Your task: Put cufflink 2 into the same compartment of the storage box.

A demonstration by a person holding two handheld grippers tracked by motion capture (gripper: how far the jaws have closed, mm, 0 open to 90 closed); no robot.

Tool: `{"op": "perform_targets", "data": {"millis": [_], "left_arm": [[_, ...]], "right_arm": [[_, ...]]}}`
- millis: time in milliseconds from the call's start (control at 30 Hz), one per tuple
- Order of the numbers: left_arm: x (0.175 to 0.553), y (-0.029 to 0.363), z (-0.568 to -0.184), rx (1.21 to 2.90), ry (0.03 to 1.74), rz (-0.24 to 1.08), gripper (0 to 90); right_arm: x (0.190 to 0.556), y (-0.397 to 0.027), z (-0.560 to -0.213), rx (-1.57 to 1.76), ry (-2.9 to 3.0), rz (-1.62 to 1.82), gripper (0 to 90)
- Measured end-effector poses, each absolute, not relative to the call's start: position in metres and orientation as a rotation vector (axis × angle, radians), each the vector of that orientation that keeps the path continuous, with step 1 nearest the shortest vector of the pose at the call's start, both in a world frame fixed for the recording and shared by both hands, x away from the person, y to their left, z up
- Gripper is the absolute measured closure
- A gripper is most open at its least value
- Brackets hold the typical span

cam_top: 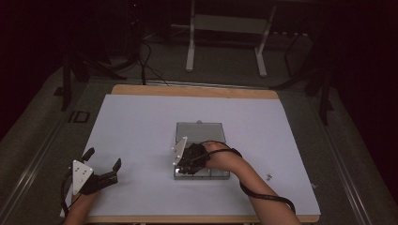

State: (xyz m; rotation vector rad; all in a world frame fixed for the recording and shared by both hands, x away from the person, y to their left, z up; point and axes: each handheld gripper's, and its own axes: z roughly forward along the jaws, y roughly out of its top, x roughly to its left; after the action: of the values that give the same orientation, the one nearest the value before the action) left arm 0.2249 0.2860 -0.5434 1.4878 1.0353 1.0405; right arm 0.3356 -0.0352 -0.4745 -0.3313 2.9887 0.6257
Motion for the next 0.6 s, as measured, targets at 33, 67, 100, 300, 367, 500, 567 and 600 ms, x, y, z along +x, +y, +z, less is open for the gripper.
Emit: {"op": "perform_targets", "data": {"millis": [33, 67, 100, 300, 367, 500, 567, 600], "left_arm": [[0.225, 0.286, -0.543, 1.488, 1.035, 1.040, 2.4], [0.225, 0.286, -0.543, 1.488, 1.035, 1.040, 2.4], [0.225, 0.286, -0.543, 1.488, 1.035, 1.040, 2.4], [0.225, 0.286, -0.543, 1.489, 1.035, 1.040, 2.4], [0.225, 0.286, -0.543, 1.489, 1.034, 1.040, 2.4], [0.225, 0.286, -0.543, 1.489, 1.033, 1.040, 2.4], [0.225, 0.286, -0.543, 1.490, 1.033, 1.040, 2.4], [0.225, 0.286, -0.543, 1.490, 1.033, 1.040, 2.4]], "right_arm": [[0.338, -0.034, -0.479, -0.323, 2.990, 0.626, 71.9], [0.339, -0.034, -0.482, -0.309, 3.005, 0.629, 71.9], [0.340, -0.034, -0.486, -0.306, 3.006, 0.624, 71.9], [0.343, -0.030, -0.498, -0.299, 3.019, 0.605, 71.8], [0.343, -0.029, -0.499, -0.302, 3.025, 0.589, 71.6], [0.342, -0.028, -0.498, -0.296, 3.035, 0.573, 67.2], [0.342, -0.028, -0.495, -0.282, 3.041, 0.572, 65.3], [0.342, -0.029, -0.492, -0.279, 3.037, 0.577, 65.1]]}}
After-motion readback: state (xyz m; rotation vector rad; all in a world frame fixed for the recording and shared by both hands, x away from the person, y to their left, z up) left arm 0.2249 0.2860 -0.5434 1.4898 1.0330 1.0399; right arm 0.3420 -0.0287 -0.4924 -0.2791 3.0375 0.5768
